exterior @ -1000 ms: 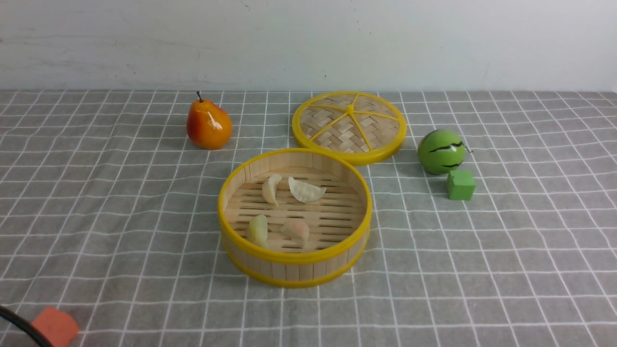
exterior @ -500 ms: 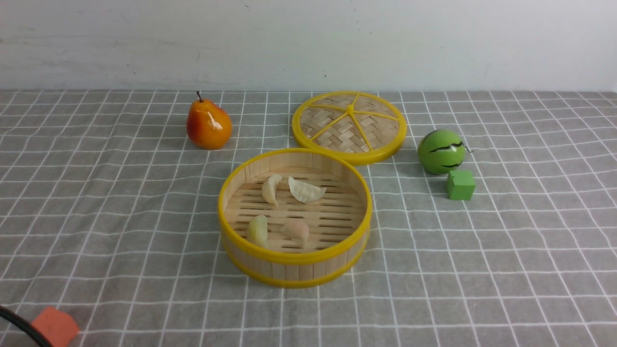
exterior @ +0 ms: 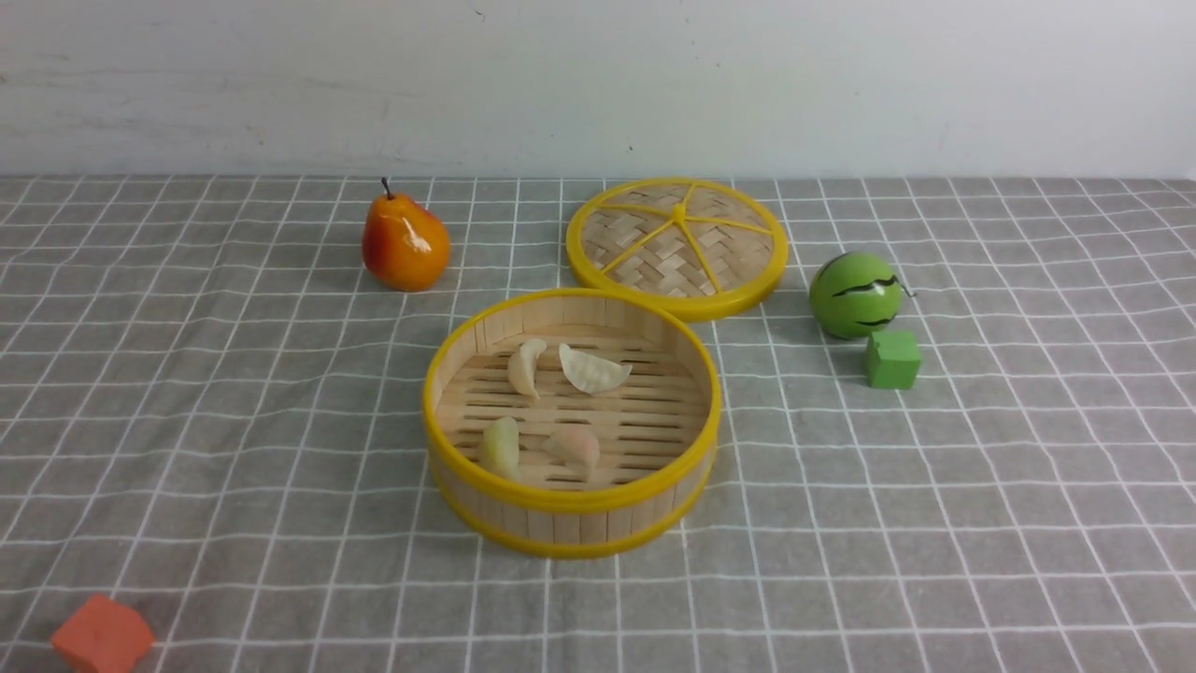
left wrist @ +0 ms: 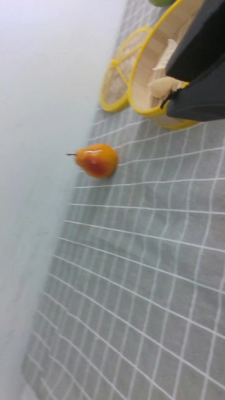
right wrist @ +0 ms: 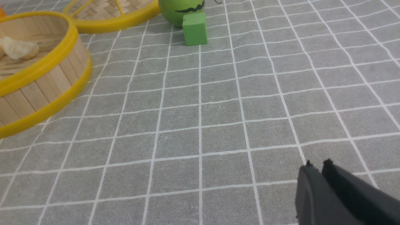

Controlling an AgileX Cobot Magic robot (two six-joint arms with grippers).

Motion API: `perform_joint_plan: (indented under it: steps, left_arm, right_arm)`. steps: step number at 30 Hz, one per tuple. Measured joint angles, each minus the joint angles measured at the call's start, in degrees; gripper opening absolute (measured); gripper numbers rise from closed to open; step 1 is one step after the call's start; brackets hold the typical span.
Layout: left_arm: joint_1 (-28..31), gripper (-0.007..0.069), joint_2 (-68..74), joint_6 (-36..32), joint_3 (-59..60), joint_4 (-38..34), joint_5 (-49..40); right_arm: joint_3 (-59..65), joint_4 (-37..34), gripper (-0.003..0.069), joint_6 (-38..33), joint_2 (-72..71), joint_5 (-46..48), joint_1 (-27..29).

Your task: Put the dumplings into the steamer on the table with the grey tablecloth.

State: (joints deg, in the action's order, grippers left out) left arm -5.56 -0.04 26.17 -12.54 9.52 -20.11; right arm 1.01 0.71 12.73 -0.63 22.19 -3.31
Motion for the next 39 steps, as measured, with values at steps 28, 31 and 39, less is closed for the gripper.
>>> perform_joint_plan:
  steps: [28, 31, 39]
  left_arm:
    - [3.2, -0.0014, -0.57, -24.59, 14.25, -17.84, -3.18]
    - [3.2, -0.0014, -0.57, -24.59, 14.25, -17.84, -3.18]
    - [3.2, -0.0014, -0.57, -24.59, 14.25, -17.84, -3.18]
  right_arm:
    - [-0.02, 0.0, 0.0083, 0.0, 0.0, 0.06, 0.0]
    - [-0.02, 0.0, 0.0087, 0.0, 0.0, 0.06, 0.0]
    - [-0.02, 0.0, 0.0095, 0.0, 0.0, 0.06, 0.0]
